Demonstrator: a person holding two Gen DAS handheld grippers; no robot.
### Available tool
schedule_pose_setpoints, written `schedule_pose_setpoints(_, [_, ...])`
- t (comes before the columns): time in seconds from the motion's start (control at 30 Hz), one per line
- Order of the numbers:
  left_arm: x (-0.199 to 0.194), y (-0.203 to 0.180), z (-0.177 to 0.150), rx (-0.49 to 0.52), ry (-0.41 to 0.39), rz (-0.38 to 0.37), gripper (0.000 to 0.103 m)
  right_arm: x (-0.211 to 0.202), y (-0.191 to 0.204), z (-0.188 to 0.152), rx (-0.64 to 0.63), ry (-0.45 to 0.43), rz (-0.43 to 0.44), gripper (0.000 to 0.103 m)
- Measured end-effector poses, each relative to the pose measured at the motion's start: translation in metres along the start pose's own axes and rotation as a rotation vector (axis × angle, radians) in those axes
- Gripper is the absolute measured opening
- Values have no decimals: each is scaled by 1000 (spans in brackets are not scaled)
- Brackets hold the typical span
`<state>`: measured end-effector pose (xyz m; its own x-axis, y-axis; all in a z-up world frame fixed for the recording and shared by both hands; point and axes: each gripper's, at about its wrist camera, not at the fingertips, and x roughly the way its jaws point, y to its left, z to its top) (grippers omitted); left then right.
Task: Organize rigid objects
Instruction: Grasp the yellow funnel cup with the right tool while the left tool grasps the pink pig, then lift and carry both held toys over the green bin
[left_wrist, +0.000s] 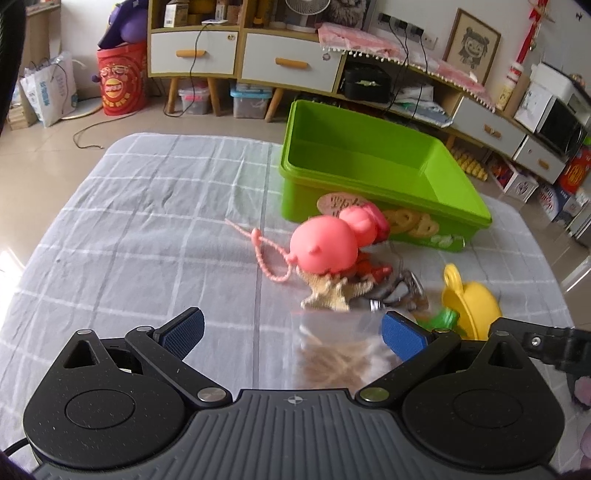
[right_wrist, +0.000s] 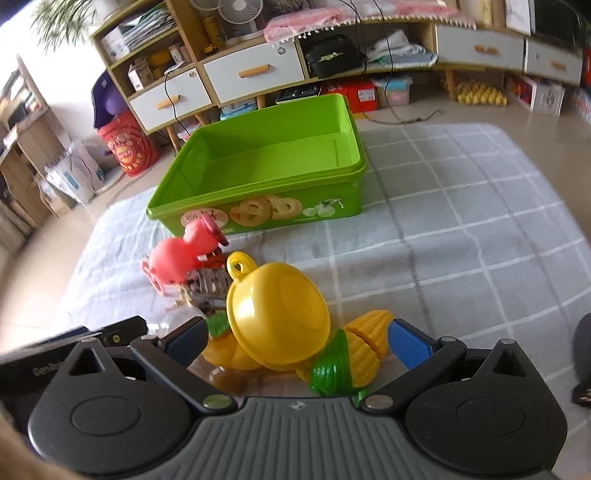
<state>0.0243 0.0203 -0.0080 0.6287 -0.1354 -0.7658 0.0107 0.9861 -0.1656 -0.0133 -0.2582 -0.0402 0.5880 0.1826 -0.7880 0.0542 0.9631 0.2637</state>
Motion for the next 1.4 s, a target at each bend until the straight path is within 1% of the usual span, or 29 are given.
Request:
schedule_pose_setpoints(0.13, [9, 5, 8, -9, -19, -13, 99, 8, -16, 5, 103, 12, 83, 87])
schedule_pose_setpoints(0.2, [14, 7, 11, -9, -39, -25, 98, 12, -24, 6, 159, 24, 122, 84])
schedule_pose_setpoints(0.23, [16, 9, 11, -24, -25, -43, 98, 15, -27, 6, 187, 29, 145, 82])
schedule_pose_setpoints(0.33, [23, 13, 16, -29, -49, -94, 96, 20, -34, 8, 249, 32, 209, 75])
schedule_pose_setpoints(0.37, [25, 14, 17, -21, -63, -110, 95, 22, -36, 9, 263, 31, 223, 74])
schedule_pose_setpoints(0.4, [26, 14, 19, -16, -80, -132, 92, 23, -38, 9, 275, 30, 237, 73])
schedule_pose_setpoints(0.43, [28, 13, 20, 1, -87, -138, 88, 25, -39, 10, 290, 31, 252, 70])
schedule_pose_setpoints(0.47, [31, 12, 21, 23, -92, -149, 87, 27, -41, 10, 307, 34, 263, 68])
schedule_pose_setpoints(0.53, [34, 7, 24, 82, -128, -154, 82, 32, -45, 8, 342, 44, 284, 67])
schedule_pose_setpoints(0.57, [38, 5, 23, 105, -122, -160, 81, 35, -47, 8, 359, 52, 294, 66])
schedule_pose_setpoints(0.63, [46, 4, 18, 111, -69, -179, 78, 42, -51, 8, 382, 67, 304, 64])
schedule_pose_setpoints(0.73, [52, 1, 17, 146, -67, -192, 73, 49, -55, 7, 404, 83, 309, 62])
schedule_pose_setpoints(0.83, [56, 2, 19, 158, -78, -201, 71, 52, -57, 7, 407, 85, 314, 62])
schedule_pose_setpoints(1.0, [59, 3, 23, 164, -99, -219, 71, 54, -54, 9, 371, 94, 309, 62])
schedule_pose_setpoints(1.1, [62, 0, 26, 182, -107, -216, 67, 55, -50, 11, 329, 114, 316, 62])
schedule_pose_setpoints(1.2, [63, 2, 26, 170, -109, -209, 61, 57, -45, 12, 282, 123, 302, 62])
schedule_pose_setpoints(1.3, [63, 5, 26, 151, -105, -208, 61, 57, -39, 11, 237, 130, 291, 62])
schedule_pose_setpoints(1.4, [61, 4, 25, 154, -110, -200, 60, 57, -35, 11, 207, 138, 289, 61])
